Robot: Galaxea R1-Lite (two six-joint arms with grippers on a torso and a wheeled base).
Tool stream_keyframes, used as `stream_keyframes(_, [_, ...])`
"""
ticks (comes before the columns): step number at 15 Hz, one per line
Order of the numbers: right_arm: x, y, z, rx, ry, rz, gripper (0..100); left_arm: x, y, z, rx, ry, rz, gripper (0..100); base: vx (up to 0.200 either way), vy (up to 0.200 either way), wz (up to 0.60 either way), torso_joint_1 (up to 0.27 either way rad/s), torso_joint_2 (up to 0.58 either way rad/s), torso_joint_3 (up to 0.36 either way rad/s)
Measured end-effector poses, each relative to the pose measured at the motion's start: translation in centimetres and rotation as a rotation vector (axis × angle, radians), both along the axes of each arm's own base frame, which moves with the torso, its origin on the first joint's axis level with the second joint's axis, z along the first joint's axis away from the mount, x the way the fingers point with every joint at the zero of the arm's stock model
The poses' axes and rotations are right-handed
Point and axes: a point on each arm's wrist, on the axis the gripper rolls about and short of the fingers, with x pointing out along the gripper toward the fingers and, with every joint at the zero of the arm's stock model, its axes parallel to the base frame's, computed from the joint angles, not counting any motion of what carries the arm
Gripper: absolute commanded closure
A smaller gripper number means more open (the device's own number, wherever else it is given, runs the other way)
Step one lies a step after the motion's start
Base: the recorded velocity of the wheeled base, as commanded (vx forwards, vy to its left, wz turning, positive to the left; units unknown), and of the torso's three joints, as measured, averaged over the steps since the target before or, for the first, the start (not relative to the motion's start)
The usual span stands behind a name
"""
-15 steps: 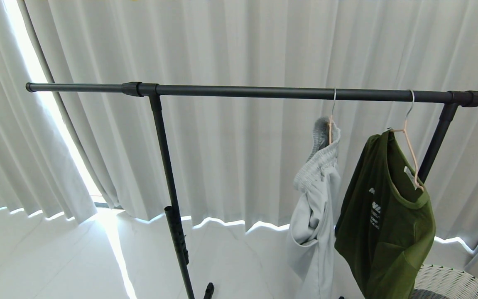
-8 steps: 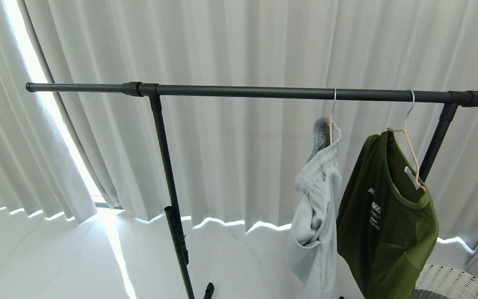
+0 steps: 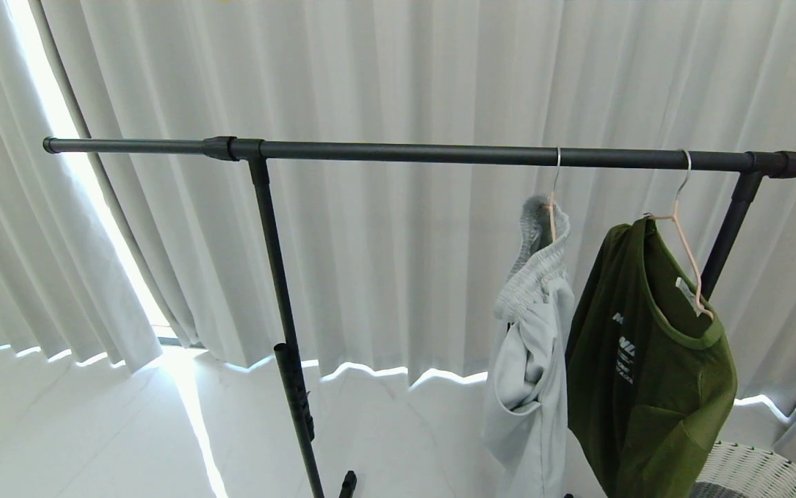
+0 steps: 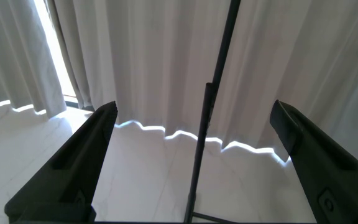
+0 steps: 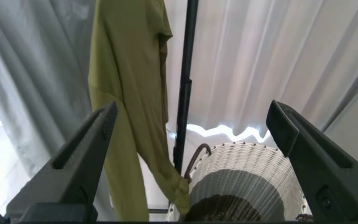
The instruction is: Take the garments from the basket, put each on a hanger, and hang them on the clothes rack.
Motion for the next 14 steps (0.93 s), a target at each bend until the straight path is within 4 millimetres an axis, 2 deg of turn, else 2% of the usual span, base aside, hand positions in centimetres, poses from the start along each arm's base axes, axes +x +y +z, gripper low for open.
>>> stream_keyframes(14, [0.00, 0.00, 0.00, 0.000, 0.000, 0.000, 0, 0.00, 0.00, 0.00, 0.000, 0.000, 0.000, 0, 0.000, 0.000, 0.00, 0.000, 0.00, 0.000])
